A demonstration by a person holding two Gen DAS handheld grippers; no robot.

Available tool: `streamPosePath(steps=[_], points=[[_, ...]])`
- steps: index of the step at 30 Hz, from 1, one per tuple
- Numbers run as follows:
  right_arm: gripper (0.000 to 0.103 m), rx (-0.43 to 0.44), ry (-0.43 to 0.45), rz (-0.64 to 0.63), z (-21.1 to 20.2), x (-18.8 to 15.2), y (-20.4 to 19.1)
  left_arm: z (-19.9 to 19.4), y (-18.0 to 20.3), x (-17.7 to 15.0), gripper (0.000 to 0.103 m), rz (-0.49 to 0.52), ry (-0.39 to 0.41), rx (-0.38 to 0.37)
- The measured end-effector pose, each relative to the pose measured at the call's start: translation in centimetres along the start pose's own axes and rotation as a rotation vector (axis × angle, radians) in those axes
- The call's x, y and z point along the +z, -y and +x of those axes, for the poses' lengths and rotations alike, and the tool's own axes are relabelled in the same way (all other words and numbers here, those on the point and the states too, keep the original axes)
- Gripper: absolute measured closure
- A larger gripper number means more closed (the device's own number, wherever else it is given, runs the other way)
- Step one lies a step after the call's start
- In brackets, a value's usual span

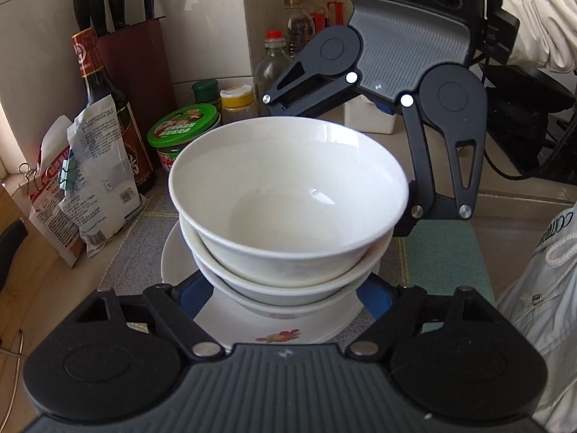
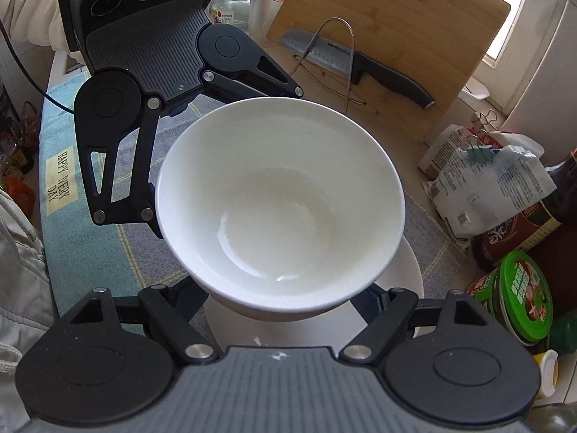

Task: Organize plates and bowls
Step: 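Lift and carry the bowl stack with the left tool over the plate stack, then lower the bowl stack onto the plates and open the left tool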

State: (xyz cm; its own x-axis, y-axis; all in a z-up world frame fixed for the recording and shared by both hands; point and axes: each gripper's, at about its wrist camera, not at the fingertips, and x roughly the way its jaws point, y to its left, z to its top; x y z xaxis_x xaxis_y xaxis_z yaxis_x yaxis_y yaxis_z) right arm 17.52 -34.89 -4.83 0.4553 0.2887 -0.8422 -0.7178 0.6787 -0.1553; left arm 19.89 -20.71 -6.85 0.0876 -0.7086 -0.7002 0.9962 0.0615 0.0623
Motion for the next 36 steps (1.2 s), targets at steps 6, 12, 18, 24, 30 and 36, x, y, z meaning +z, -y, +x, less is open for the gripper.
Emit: streamPosePath(steps=[6, 12, 18, 24, 30, 36], points=[[0.016, -0.006, -0.021, 0.001, 1.2, -0.9, 1.4, 2.3, -0.9, -0.2, 0.017, -0.001, -0.013, 0.000], [0.016, 0.007, -0.033, 0.006, 1.7, -1.3, 2.4, 3.3, -1.5, -0.3, 0.017, -0.016, -0.020, -0.004], [0.016, 0.025, -0.048, 0.011, 2.2, -1.4, 2.7, 3.8, -1.9, -0.4, 0.017, -0.031, -0.028, -0.016], [0.016, 0.032, -0.051, 0.019, 2.5, -1.4, 3.2, 4.0, -2.2, -0.3, 0.017, -0.036, -0.028, -0.018], [0.015, 0.038, -0.050, 0.035, 2.5, -1.5, 3.4, 3.9, -2.2, -0.2, 0.017, -0.040, -0.030, -0.019], [0.000, 0.021, -0.026, 0.049, 2.4, -1.6, 3.4, 3.6, -1.7, -0.3, 0.009, -0.018, -0.020, 0.009]])
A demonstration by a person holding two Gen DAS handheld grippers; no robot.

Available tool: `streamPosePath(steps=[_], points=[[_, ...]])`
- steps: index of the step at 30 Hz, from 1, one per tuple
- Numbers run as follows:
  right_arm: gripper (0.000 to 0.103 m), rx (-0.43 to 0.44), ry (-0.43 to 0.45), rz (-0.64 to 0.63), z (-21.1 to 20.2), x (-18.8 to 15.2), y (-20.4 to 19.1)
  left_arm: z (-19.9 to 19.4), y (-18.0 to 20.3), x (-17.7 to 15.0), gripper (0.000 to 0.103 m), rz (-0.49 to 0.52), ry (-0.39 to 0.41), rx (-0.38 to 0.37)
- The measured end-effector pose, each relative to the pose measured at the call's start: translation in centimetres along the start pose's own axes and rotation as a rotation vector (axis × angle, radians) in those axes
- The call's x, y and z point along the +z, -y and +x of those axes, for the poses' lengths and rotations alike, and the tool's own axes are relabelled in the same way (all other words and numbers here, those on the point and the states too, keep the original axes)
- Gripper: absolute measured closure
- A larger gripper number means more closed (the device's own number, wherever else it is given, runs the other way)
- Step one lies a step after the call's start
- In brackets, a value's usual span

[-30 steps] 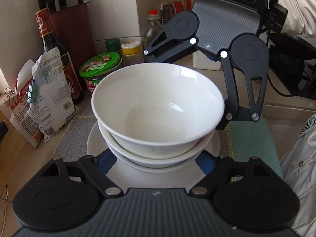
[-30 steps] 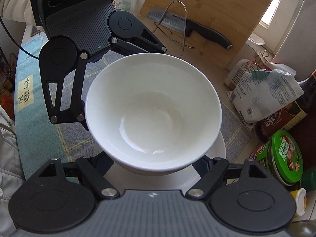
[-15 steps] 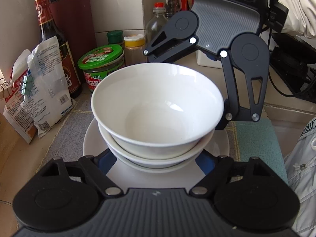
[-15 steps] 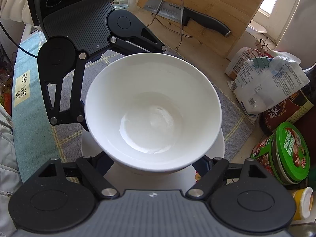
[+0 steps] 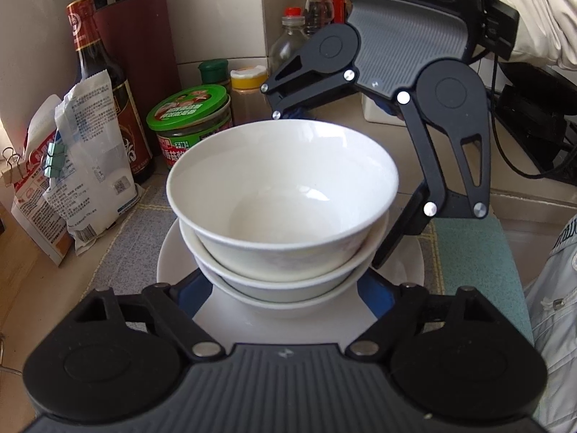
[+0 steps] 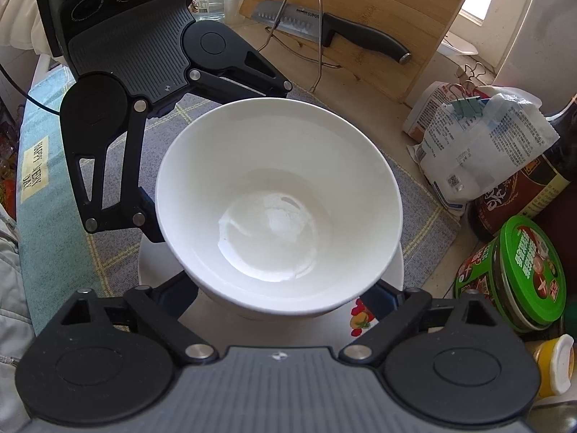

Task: Organize plates and bowls
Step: 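Lower the bowl stack onto the plates and open the left tool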

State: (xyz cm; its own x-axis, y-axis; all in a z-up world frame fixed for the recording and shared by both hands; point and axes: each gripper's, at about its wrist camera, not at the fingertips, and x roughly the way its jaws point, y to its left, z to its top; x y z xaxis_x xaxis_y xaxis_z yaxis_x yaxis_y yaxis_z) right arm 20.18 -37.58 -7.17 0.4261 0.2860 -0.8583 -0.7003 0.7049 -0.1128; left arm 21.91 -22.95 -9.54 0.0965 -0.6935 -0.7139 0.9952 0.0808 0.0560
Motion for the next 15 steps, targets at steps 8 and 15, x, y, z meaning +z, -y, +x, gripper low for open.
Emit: streamPosePath(steps=[8, 15], points=[[0.000, -0.046, -0.014, 0.014, -0.1, -0.5, -0.6, -1.7, 1.6, -1.5, 0.005, -0.030, 0.009, 0.162], [0.000, -0.140, -0.025, 0.147, -1.5, -1.0, -2.1, -6.1, 3.0, -2.6, 0.001, -0.215, 0.144, 0.263]])
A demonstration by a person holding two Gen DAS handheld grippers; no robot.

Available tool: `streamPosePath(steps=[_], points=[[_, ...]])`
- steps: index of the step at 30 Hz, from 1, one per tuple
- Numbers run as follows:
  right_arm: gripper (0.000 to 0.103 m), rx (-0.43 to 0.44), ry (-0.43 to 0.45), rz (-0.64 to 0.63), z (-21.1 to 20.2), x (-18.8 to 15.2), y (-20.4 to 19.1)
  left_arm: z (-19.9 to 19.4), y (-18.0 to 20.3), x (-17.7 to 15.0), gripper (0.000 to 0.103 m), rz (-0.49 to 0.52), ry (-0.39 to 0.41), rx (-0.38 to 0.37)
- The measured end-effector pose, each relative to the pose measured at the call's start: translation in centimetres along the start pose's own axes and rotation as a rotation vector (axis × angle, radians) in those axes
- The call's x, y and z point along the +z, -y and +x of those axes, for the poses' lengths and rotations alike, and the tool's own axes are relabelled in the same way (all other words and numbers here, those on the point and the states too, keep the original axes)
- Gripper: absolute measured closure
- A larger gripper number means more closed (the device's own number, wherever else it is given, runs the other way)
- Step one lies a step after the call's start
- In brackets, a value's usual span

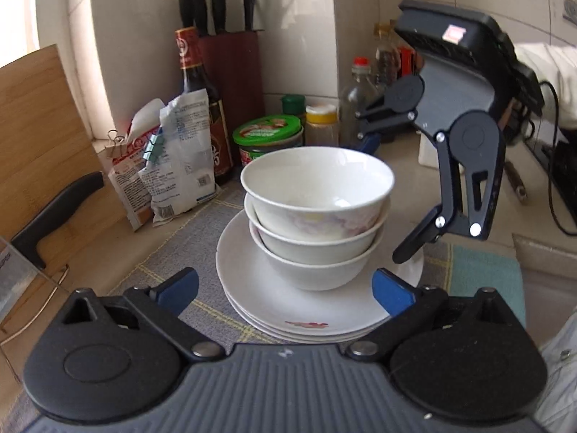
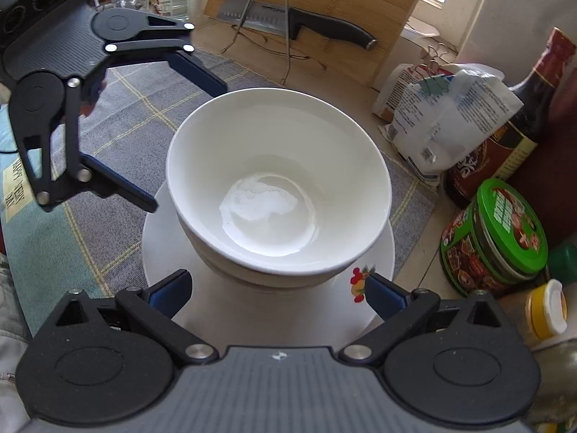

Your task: Organize plates and bowls

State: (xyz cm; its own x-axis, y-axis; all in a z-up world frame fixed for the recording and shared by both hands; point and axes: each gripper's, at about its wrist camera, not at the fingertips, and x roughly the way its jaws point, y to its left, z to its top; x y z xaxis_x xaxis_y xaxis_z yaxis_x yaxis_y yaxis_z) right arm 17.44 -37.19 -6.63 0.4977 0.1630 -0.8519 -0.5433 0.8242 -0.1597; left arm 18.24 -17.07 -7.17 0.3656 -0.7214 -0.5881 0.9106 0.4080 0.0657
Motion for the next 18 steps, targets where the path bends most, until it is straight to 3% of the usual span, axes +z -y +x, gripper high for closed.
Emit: streamPosePath(steps=[5, 8, 13, 18], points=[[0.000, -0.098, 0.013, 0.117, -1.9, -0.5, -2.3, -2.9, 1.0, -0.8, 0.001, -0.035, 0.050, 0.127], [0.000, -0.171, 0.028, 0.254, -2.8, -0.8, -4.0, -4.3, 1.6, -1.6, 0.001, -0.056, 0.059, 0.146], [0.000, -0.296, 0.043, 0.520, -4.4, -1.8, -7.6, -7.1, 2.6, -2.1, 0.001, -0.193, 0.048, 0.151], [0.000, -0.409, 0.065, 0.791, -6.3, -2.9, -10.2, -8.6, 3.3, -1.8, 0.001, -0.339, -0.086, 0.284]])
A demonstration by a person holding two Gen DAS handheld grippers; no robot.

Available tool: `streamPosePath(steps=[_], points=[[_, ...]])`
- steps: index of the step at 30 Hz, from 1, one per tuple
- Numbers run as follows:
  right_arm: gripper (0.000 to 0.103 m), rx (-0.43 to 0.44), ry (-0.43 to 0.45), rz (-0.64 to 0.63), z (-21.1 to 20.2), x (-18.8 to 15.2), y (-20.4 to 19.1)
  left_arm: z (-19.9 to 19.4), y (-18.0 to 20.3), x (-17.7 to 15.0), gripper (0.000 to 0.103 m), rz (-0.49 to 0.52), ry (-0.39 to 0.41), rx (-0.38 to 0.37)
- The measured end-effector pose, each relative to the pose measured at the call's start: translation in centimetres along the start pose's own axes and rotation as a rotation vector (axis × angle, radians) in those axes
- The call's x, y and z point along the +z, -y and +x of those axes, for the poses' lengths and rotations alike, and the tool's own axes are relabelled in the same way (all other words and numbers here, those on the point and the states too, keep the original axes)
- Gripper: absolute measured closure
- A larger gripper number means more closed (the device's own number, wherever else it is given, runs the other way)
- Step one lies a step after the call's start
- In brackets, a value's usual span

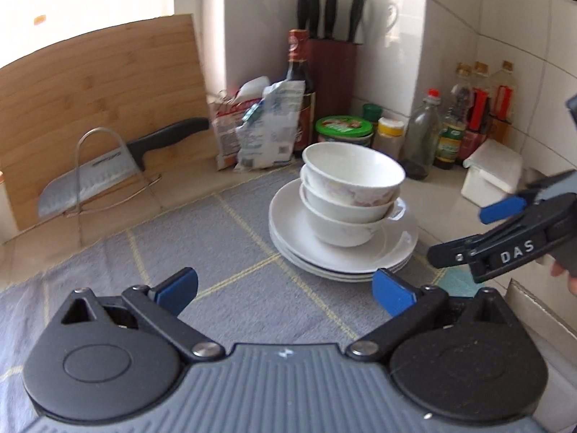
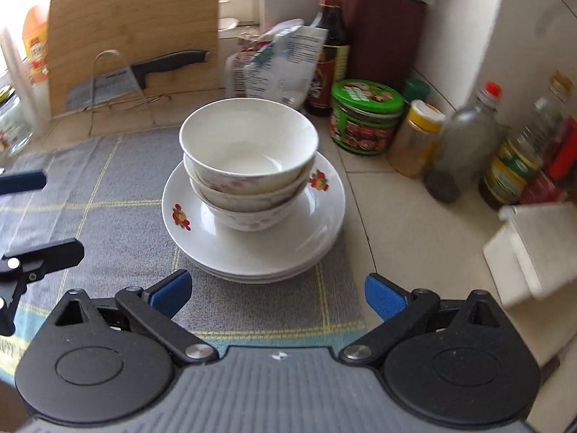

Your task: Organize plates and bowls

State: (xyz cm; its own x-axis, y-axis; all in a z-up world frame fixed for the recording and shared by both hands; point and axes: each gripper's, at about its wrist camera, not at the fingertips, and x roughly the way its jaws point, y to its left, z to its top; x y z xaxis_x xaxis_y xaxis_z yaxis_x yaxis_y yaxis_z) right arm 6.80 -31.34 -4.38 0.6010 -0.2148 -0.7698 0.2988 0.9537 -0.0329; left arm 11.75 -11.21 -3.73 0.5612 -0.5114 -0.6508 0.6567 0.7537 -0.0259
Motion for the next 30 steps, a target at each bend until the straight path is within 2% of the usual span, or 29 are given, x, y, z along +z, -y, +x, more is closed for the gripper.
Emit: streamPosePath(steps=[2, 5, 13, 30], points=[[0.000, -0.025, 0.013, 0.080, -1.2, -0.7, -0.1, -0.3, -0.1, 0.0, 0.001, -0.029, -0.042, 0.036], [0.000, -0.045, 0.041, 0.136, -2.8, -1.5, -0.6, -1.2, -0.2, 0.0, 0.001, -0.043, -0.055, 0.063], [0.000, -0.080, 0.104, 0.163, -5.4, -2.0, -1.8, -3.1, 0.5, 0.5, 0.001, -0.023, -0.017, 0.075], [0.000, -0.073, 0.084, 0.153, -4.9, -1.8, -2.9, -3.1, 0.5, 0.9, 0.001, -0.034, -0.008, 0.112]])
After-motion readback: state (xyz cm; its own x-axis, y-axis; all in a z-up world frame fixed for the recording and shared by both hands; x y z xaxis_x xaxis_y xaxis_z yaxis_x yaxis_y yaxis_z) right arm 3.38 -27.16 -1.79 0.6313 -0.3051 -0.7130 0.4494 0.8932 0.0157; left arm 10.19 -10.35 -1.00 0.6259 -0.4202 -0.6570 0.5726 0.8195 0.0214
